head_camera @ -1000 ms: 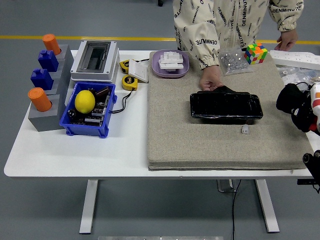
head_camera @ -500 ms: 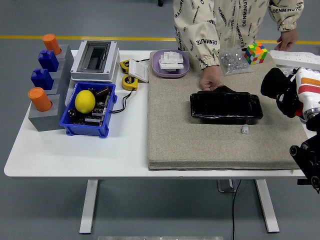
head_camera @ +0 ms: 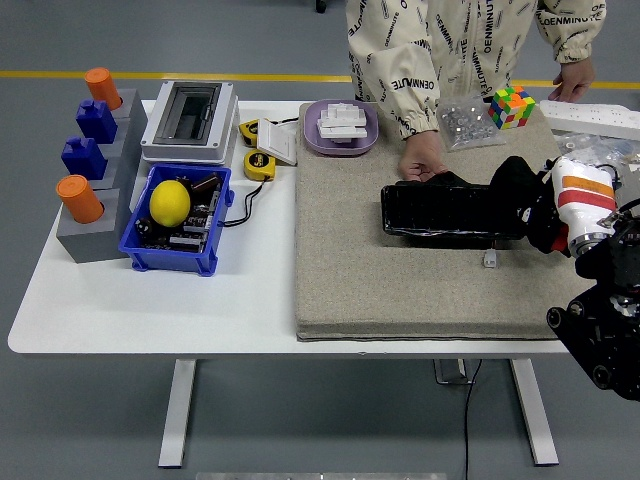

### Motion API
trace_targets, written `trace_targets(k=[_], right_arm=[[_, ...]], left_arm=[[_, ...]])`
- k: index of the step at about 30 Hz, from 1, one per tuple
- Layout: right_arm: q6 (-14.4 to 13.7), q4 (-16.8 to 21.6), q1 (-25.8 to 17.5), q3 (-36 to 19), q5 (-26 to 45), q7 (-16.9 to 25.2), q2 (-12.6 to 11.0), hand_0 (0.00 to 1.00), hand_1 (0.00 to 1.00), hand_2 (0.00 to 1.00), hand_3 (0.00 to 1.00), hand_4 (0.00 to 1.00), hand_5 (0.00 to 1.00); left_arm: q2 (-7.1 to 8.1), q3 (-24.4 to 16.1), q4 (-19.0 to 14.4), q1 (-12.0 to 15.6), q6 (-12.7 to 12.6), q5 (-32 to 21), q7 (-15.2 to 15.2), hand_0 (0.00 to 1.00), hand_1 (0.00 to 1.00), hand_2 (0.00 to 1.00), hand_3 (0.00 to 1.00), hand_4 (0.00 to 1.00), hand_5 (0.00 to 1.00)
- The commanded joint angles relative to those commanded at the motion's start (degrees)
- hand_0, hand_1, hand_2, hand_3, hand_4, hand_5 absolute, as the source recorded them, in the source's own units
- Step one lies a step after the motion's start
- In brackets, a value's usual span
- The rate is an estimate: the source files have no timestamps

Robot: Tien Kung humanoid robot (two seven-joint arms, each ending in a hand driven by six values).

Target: Pick the rag up,wipe the panel,place it on the desk

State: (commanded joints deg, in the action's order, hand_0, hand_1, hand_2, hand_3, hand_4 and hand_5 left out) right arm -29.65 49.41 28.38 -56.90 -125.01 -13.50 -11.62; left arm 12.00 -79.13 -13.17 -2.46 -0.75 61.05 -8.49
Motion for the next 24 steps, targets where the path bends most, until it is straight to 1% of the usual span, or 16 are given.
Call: trace_targets(k=[5,16,24], right_arm=[[0.0,-0.6,0.5,2.1,0.5,0.0,0.7,0.222,0.319,0.373,0.386,0.917,0.083],[0.1,-0.5,3.5,8.6,1.4,-0.1,3.5,0.222,0.320,0.373,0.388,0.915,0.078],[0.1,-0.2,6.6,13.4,2.1,-0.2,6.5,0.223,0.320,0.373,0.387,0.915,0.077]], left_arm=[[0.09,0.3,0.1,0.1,0.0,-0.1,0.0,0.603,0.636,0.637,0.561,0.631,0.448],[0.33,0.8,0.0,-0.2,0.0,-0.3,0.0,0.603,0.636,0.637,0.561,0.631,0.449],[0.43,0.7,0.1,-0.4,0.0,-0.3,0.0,0.603,0.636,0.637,0.561,0.631,0.448]])
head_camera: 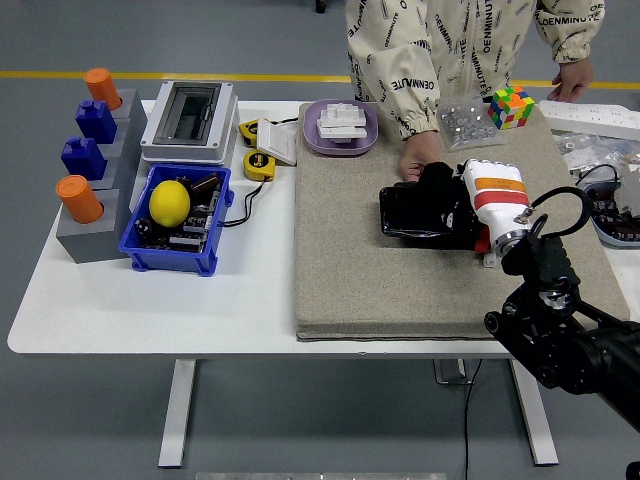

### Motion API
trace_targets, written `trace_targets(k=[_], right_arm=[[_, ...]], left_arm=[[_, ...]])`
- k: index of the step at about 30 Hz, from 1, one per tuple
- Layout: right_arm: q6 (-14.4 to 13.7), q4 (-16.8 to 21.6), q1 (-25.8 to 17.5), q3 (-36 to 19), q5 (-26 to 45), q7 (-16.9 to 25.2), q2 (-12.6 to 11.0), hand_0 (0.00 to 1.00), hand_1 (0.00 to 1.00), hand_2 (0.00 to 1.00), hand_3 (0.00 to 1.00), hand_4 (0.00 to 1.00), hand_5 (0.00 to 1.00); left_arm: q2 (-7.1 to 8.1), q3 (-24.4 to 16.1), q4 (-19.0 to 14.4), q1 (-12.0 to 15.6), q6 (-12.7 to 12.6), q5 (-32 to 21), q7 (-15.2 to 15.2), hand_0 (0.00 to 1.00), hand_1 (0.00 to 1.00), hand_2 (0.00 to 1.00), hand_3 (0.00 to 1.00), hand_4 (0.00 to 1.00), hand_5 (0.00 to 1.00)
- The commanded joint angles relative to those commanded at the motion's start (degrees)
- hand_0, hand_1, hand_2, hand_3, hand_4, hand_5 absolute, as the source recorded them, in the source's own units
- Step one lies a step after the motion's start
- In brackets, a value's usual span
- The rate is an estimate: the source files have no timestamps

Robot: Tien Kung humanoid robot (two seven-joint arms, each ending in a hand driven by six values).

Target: Pick the rag up,wipe the panel,place it on the desk

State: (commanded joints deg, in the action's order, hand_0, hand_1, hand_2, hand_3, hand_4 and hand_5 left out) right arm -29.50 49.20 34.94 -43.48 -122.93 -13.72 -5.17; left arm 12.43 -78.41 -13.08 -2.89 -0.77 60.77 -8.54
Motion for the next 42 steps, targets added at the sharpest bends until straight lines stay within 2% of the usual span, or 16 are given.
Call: trace_targets(k=[10,17,26,33,42], right_arm=[[0.1,0.5,3.6,6.3,1.0,-0.1,5.2,0.223,0.320,0.373,0.387,0.914,0.076],[0.3,1.1,4.8,10.0,1.4,-0.1,5.2,0.223,0.320,0.373,0.387,0.914,0.075],[0.4,0.8,4.1,8.9,1.3,-0.1,5.1,0.225,0.319,0.373,0.387,0.913,0.076],[0.4,1.8,2.5,6.4,0.9,-0.1,1.3,0.224,0.319,0.373,0.387,0.913,0.077],[0.6,2.6,0.1,2.3,0.3,-0.1,-5.7,0.224,0.319,0.373,0.387,0.913,0.078]], left_arm=[[0.11,0.1,0.0,-0.4,0.0,0.0,0.0,0.604,0.636,0.637,0.561,0.631,0.448],[0.11,0.0,0.0,-0.5,0.0,-0.1,0.0,0.603,0.636,0.636,0.560,0.631,0.448],[0.03,-0.5,0.1,-0.1,0.0,0.1,0.0,0.604,0.636,0.637,0.561,0.631,0.448],[-0.10,-0.6,-0.2,-0.4,0.0,0.2,0.1,0.603,0.636,0.637,0.561,0.631,0.449],[-0.26,-1.3,0.0,-0.1,0.0,0.4,0.0,0.604,0.636,0.637,0.561,0.631,0.448]])
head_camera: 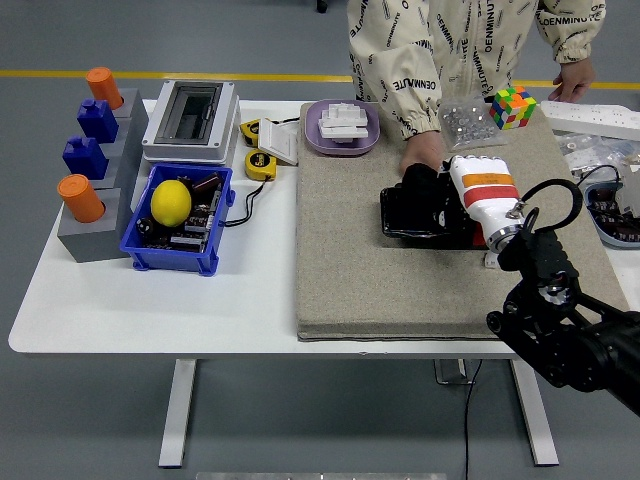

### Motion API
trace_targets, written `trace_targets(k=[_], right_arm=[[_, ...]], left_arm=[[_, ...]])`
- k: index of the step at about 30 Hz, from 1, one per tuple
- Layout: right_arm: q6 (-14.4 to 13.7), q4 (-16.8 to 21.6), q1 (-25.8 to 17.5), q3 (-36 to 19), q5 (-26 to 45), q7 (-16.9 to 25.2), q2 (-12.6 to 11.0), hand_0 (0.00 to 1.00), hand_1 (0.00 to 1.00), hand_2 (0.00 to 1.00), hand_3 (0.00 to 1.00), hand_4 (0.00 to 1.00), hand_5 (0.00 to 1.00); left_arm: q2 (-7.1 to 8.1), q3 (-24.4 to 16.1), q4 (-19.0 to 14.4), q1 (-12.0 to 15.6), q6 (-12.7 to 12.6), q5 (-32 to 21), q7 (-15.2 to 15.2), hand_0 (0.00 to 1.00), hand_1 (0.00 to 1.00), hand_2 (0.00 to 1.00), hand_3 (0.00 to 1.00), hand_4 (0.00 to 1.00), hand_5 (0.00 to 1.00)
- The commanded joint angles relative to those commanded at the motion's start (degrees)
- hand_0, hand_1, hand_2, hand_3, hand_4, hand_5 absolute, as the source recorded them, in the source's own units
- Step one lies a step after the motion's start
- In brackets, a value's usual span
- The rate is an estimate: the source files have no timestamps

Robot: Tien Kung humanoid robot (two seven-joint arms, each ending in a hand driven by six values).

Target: Pick the rag up,wipe the panel,place it on the desk

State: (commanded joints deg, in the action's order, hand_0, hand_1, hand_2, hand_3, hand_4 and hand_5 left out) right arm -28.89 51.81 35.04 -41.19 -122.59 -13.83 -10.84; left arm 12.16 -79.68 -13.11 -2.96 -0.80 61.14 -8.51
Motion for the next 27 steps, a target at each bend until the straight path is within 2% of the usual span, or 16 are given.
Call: trace_targets(k=[5,14,21,27], right_arm=[[0.1,-0.5,-1.6,-2.4,-0.2,0.1,-3.5,0.224,0.320,0.373,0.386,0.913,0.077],[0.3,-1.9,-4.7,-7.1,-0.8,0.1,-7.9,0.225,0.321,0.373,0.386,0.912,0.076],[0.3,-2.4,-6.2,-10.0,-1.3,0.1,-9.4,0.227,0.321,0.373,0.386,0.911,0.075],[0.3,-1.8,-5.8,-9.6,-1.6,0.1,-8.8,0.226,0.321,0.373,0.387,0.911,0.073]], left_arm=[[-0.09,-0.3,0.0,0.1,0.0,0.1,0.0,0.604,0.636,0.637,0.561,0.631,0.449],[-0.20,-0.4,-0.1,0.0,0.0,0.0,0.0,0.604,0.636,0.637,0.560,0.631,0.449],[-0.14,-0.5,0.0,0.1,0.0,0.2,0.0,0.605,0.636,0.637,0.561,0.631,0.449],[-0.09,-0.2,-0.1,0.1,0.0,0.1,0.0,0.603,0.636,0.637,0.561,0.631,0.448]])
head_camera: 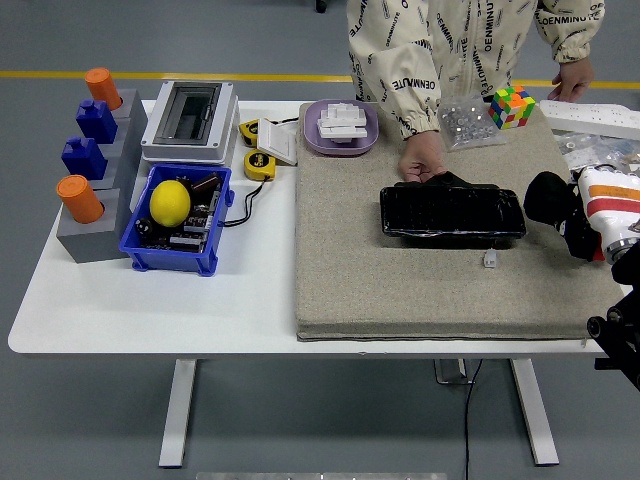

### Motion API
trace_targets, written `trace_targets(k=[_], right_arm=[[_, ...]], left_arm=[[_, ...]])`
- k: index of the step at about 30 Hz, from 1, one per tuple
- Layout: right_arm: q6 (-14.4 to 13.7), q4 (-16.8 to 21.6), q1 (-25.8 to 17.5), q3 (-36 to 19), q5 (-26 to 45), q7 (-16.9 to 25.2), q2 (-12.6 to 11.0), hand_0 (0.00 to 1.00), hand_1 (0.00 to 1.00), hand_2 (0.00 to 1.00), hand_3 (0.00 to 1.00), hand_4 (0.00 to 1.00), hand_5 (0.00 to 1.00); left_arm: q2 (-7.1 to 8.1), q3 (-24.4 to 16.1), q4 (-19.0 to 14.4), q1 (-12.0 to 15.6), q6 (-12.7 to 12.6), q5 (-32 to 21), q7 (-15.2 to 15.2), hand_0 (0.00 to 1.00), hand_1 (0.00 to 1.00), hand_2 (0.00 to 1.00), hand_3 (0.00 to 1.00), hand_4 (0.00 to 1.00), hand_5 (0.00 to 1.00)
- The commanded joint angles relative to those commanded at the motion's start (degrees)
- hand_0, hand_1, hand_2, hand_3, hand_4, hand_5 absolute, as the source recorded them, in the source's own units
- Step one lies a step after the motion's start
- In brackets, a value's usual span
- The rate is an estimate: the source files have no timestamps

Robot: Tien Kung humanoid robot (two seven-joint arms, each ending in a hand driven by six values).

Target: Pick the rag up,wipe the panel,place it on the desk

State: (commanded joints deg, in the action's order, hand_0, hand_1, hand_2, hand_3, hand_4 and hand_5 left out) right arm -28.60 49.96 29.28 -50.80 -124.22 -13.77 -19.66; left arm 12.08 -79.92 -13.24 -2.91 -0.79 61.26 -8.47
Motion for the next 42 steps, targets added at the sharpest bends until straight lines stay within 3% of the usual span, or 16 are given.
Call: trace_targets(k=[12,20,28,36,42], right_arm=[[-0.2,0.2,2.2,2.7,0.2,-0.1,5.3,0.227,0.321,0.373,0.386,0.910,0.071],[-0.3,0.3,4.3,5.3,0.8,-0.1,10.1,0.228,0.321,0.373,0.387,0.911,0.071],[-0.4,0.9,6.9,10.6,1.7,-0.2,14.8,0.227,0.321,0.373,0.386,0.911,0.072],[-0.5,2.8,9.5,19.2,3.0,-0.3,19.0,0.228,0.321,0.373,0.386,0.911,0.072],[-0.4,4.6,11.3,24.2,3.5,-0.3,19.7,0.228,0.322,0.373,0.387,0.912,0.072]], left_arm=[[0.14,0.6,0.1,0.4,0.0,-0.3,0.0,0.604,0.637,0.637,0.562,0.631,0.448],[0.37,1.1,0.1,0.3,0.0,-0.3,0.0,0.604,0.637,0.639,0.561,0.631,0.448],[0.36,1.1,0.1,0.1,0.0,-0.4,0.0,0.603,0.637,0.637,0.561,0.631,0.448],[0.35,1.1,0.2,-0.1,0.0,-0.3,-0.1,0.603,0.636,0.637,0.561,0.631,0.448],[0.29,1.2,0.1,-0.4,0.0,-0.4,0.0,0.603,0.636,0.637,0.561,0.631,0.447]])
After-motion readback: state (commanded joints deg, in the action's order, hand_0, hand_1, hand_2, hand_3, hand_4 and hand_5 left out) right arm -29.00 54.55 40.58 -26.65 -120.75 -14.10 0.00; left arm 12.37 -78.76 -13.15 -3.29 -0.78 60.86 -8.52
